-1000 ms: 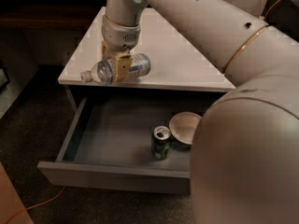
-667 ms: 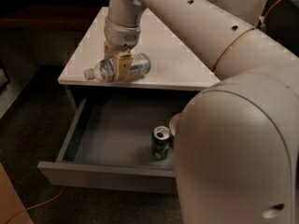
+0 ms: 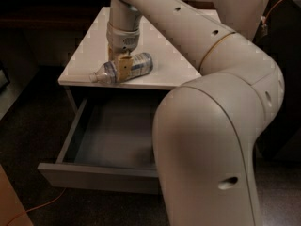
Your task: Pick blue plastic bottle from top drawer and place on counter
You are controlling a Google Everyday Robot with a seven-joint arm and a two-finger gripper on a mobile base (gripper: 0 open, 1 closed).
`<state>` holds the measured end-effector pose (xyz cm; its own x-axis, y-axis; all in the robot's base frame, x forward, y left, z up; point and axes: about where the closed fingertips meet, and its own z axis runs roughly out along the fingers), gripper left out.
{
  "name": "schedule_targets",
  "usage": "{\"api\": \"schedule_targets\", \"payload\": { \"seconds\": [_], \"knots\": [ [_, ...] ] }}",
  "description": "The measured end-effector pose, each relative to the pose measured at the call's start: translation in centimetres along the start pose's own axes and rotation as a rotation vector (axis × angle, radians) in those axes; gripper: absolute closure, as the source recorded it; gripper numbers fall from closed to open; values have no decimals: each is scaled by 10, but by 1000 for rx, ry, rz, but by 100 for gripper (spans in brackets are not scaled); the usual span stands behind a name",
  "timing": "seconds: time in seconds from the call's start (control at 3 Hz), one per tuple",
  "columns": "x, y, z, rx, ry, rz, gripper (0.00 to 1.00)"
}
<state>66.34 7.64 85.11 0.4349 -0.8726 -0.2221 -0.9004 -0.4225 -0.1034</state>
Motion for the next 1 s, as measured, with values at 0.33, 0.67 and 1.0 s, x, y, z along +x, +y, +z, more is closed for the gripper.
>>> {"api": "schedule_targets", "payload": {
  "seconds": [0.33,0.67,1.0],
  "knots": [
    [2,-9,4,23,23,52,37],
    [1,-14,8,36,21,60,5],
    [0,-16,10,40,19,60,0]
  ]
}}
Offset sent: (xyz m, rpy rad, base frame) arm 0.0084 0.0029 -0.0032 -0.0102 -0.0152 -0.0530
